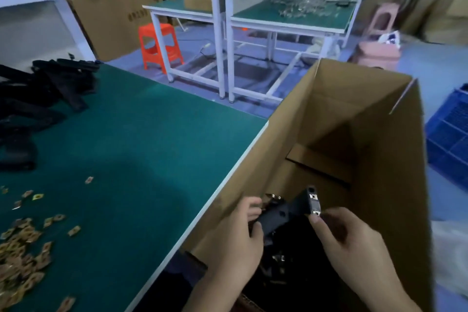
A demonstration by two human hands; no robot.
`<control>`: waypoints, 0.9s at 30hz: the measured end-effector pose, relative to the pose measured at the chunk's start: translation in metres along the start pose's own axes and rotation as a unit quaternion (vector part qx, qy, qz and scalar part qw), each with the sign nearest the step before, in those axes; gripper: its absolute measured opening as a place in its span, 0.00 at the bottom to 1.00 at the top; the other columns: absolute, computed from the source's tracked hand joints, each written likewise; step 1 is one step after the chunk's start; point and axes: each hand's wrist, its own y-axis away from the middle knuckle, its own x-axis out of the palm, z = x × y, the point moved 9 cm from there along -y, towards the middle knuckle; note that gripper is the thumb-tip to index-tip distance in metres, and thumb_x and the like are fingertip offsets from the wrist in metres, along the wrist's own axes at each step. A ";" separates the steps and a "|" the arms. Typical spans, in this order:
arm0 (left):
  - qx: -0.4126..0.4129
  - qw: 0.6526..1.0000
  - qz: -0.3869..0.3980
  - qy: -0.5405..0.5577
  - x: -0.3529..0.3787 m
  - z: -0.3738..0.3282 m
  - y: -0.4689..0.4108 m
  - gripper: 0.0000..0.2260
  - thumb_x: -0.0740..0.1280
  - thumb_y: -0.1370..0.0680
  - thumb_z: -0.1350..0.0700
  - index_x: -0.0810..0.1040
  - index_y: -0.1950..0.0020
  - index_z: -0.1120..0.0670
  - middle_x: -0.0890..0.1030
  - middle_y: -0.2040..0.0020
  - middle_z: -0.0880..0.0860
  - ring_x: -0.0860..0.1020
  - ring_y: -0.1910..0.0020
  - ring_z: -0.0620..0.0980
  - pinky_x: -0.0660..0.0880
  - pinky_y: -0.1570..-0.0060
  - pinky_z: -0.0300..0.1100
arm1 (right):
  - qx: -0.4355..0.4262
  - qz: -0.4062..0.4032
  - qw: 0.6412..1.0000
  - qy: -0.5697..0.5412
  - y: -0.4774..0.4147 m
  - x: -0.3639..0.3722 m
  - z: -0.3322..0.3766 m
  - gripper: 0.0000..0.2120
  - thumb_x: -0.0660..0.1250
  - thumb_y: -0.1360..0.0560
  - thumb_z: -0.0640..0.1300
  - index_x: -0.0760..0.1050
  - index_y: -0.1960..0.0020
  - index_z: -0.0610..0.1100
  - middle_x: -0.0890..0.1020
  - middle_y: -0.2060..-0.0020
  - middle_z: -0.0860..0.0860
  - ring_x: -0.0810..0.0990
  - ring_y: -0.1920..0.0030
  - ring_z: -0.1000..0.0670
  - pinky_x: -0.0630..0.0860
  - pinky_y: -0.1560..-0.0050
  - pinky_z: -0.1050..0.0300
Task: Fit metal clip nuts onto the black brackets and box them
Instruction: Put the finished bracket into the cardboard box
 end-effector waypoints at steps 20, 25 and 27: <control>-0.152 0.781 -0.584 -0.159 -0.438 0.152 0.212 0.11 0.68 0.22 0.66 0.80 0.49 0.49 0.82 0.51 0.50 0.81 0.49 0.55 0.73 0.51 0.45 | -0.376 0.165 0.910 -0.062 0.047 0.215 0.287 0.15 0.76 0.28 0.41 0.79 0.49 0.59 0.81 0.61 0.56 0.79 0.56 0.61 0.69 0.55 0.75; -0.196 0.744 -0.628 -0.115 -0.461 0.204 0.236 0.08 0.66 0.20 0.63 0.79 0.49 0.49 0.81 0.54 0.47 0.78 0.59 0.46 0.70 0.57 0.42 | -0.432 0.217 0.875 -0.019 0.054 0.327 0.383 0.16 0.73 0.25 0.47 0.76 0.39 0.56 0.77 0.50 0.54 0.77 0.50 0.55 0.66 0.53 0.71; -0.200 0.739 -0.636 -0.100 -0.465 0.211 0.239 0.08 0.67 0.20 0.61 0.78 0.50 0.47 0.79 0.56 0.41 0.77 0.58 0.41 0.69 0.59 0.36 | -0.439 0.213 0.873 0.009 0.049 0.362 0.421 0.19 0.71 0.24 0.46 0.75 0.35 0.55 0.74 0.46 0.51 0.75 0.49 0.51 0.65 0.50 0.66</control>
